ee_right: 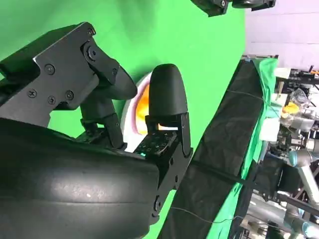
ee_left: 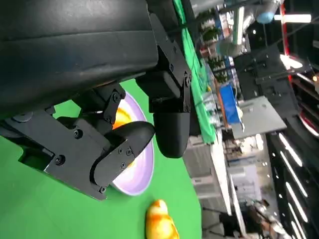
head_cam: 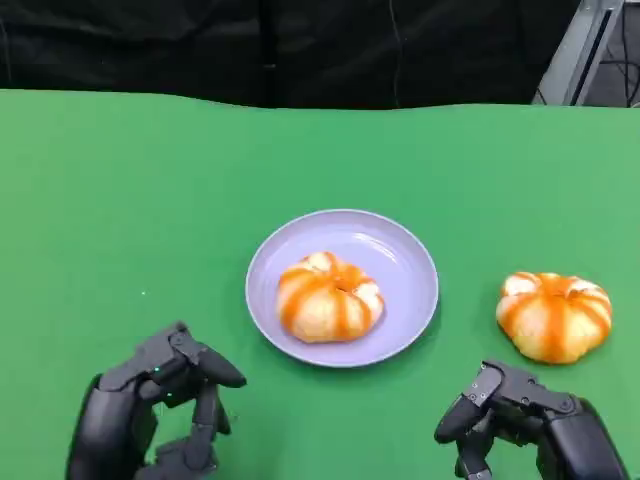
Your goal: Grasp the bread from the table and place it into the plate.
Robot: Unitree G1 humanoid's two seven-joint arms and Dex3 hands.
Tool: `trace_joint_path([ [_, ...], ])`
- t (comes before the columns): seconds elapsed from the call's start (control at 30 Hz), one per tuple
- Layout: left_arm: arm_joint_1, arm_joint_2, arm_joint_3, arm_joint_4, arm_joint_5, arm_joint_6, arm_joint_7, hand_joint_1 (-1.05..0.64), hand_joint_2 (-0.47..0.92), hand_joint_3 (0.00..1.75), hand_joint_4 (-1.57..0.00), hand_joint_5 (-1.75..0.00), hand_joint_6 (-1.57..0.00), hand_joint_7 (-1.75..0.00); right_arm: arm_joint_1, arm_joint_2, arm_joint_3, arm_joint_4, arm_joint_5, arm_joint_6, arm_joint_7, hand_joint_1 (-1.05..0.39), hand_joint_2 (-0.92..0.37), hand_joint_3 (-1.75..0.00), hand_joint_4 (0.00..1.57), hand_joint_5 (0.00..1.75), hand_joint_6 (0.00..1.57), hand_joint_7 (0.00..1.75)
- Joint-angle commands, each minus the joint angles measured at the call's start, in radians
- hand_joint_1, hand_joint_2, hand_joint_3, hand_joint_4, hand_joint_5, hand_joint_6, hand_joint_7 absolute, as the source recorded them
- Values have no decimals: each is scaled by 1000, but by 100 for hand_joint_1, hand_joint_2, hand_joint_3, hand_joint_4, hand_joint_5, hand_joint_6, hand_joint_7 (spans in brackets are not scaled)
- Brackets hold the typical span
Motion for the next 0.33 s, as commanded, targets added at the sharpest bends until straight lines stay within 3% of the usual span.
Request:
trace_joint_path([
  [0.03,6,-10,4,31,28,-32,-14,-14,51,119,-84,-169,-79,-147,10,-13,-16,-7,23,-1,5,3,-47,-121,67,161,73,132],
  [0.33,-31,-20,33,70,13,-57,-37,-14,53,117,-80,-171,-78,-149,12,-14,-15,2,15,-16,2,2,-49,-118,67,158,72,130],
])
